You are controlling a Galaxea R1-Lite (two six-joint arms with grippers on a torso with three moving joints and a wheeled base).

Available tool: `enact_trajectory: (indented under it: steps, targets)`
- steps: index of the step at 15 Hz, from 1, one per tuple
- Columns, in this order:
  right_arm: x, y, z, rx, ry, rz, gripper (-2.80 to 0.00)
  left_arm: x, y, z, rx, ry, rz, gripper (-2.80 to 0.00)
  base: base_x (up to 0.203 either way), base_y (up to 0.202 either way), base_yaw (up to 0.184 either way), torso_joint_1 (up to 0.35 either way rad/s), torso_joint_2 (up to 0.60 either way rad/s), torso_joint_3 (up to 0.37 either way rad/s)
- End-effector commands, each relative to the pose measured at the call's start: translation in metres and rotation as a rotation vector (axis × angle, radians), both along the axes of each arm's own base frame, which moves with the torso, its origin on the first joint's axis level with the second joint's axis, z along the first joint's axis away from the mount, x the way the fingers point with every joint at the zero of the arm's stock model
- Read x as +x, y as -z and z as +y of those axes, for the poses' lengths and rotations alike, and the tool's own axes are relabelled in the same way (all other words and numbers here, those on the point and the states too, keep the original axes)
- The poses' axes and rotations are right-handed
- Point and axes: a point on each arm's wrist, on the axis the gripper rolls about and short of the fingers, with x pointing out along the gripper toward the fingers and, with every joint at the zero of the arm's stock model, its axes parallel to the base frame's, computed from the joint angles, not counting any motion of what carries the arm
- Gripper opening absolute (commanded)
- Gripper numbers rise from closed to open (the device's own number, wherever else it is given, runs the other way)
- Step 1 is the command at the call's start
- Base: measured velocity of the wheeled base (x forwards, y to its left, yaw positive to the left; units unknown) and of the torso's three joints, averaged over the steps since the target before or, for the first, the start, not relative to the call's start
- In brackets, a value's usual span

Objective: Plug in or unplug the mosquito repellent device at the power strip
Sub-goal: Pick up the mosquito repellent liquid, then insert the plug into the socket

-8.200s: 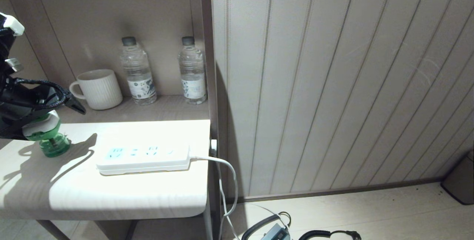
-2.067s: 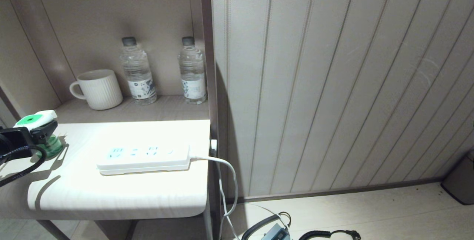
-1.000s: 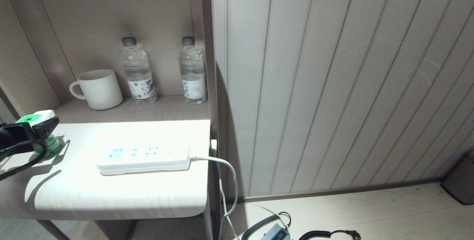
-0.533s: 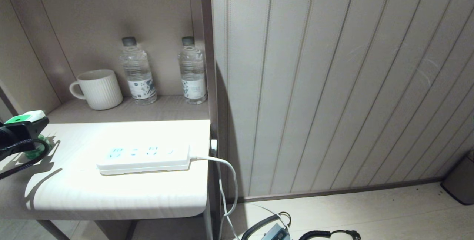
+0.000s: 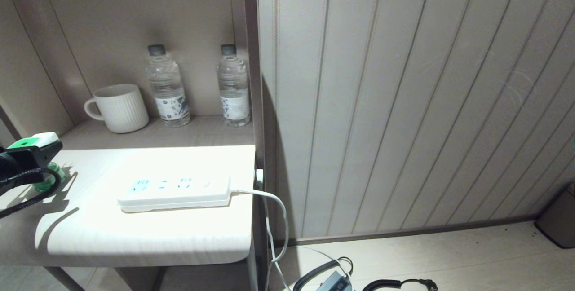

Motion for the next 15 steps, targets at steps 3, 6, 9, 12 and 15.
enact_trajectory:
  steps: [3,6,9,12,15]
  targets:
    - [0.000,0.000,0.000,-0.002,0.000,0.000,-2.80,-0.017,-0.028,-0.018,-0.030,0.068,0.030,-2.80,0.000,0.000,0.000,0.000,0.00,0.000]
    - [0.000,0.000,0.000,0.000,0.000,0.000,-2.80,-0.020,-0.045,-0.022,-0.079,0.077,0.112,-2.80,0.000,0.000,0.000,0.000,0.00,0.000]
    - [0.000,0.000,0.000,-0.002,0.000,0.000,-2.80,-0.020,-0.063,-0.025,-0.118,0.080,0.185,-2.80,0.000,0.000,0.000,0.000,0.00,0.000]
    - [0.000,0.000,0.000,0.000,0.000,0.000,-2.80,-0.014,-0.085,-0.029,-0.163,0.090,0.252,-2.80,0.000,0.000,0.000,0.000,0.00,0.000]
    - [0.000,0.000,0.000,0.000,0.000,0.000,-2.80,-0.015,-0.103,-0.036,-0.181,0.111,0.376,-2.80,0.000,0.000,0.000,0.000,0.00,0.000]
